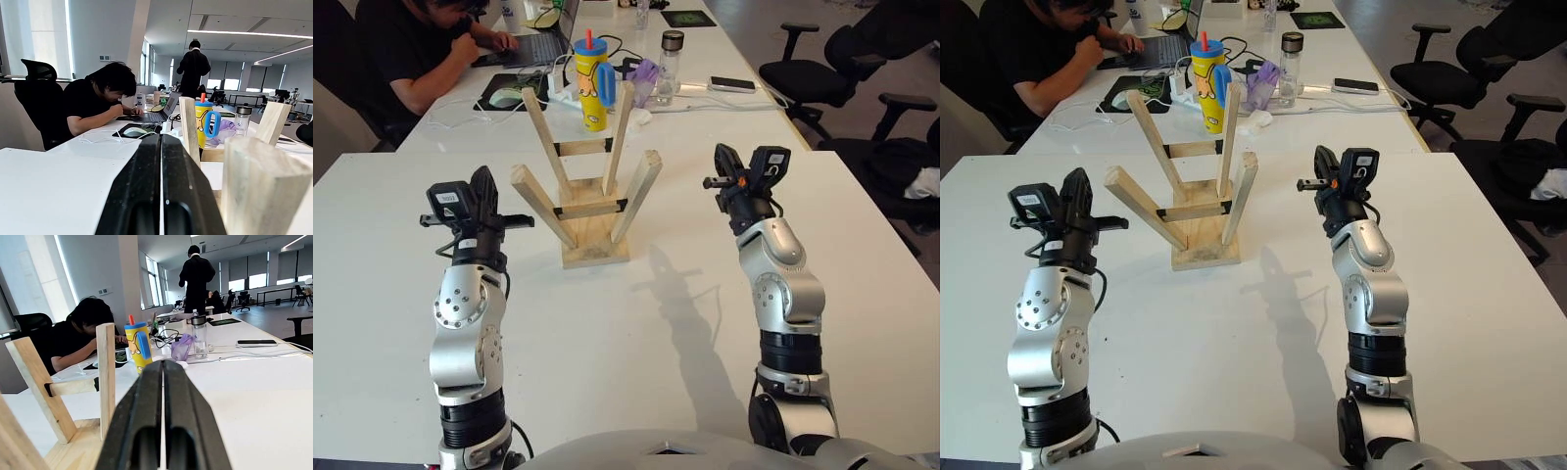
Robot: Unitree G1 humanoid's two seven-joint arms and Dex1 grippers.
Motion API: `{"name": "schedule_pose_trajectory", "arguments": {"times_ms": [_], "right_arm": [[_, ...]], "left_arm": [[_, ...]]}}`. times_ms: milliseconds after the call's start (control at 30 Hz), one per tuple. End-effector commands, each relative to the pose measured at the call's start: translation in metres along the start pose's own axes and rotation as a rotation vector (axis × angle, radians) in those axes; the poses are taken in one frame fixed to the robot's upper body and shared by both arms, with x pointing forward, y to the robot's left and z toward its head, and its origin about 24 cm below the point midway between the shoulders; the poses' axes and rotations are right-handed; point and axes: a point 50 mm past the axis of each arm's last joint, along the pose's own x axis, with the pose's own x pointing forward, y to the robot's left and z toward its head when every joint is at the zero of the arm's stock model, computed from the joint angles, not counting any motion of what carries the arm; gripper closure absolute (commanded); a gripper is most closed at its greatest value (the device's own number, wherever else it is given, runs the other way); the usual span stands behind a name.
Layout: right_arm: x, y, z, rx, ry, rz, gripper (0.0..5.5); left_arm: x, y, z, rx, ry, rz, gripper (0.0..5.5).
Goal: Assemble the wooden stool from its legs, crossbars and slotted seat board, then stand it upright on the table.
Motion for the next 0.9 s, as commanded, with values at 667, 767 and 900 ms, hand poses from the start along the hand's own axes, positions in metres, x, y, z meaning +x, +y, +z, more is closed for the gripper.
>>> {"name": "schedule_pose_trajectory", "arguments": {"times_ms": [667, 767, 900], "right_arm": [[0.051, -0.001, -0.041, -0.123, 0.271, 0.321, 5.5], [0.063, 0.011, -0.038, -0.113, 0.197, 0.453, 5.5], [0.062, 0.029, -0.044, -0.101, 0.197, 0.732, 5.5]], "left_arm": [[-0.03, 0.005, -0.095, 0.2, 0.628, -0.319, 5.45], [-0.029, 0.01, -0.108, 0.273, 0.701, -0.509, 5.45], [-0.016, 0.019, -0.106, 0.292, 0.749, -0.62, 5.45]]}}
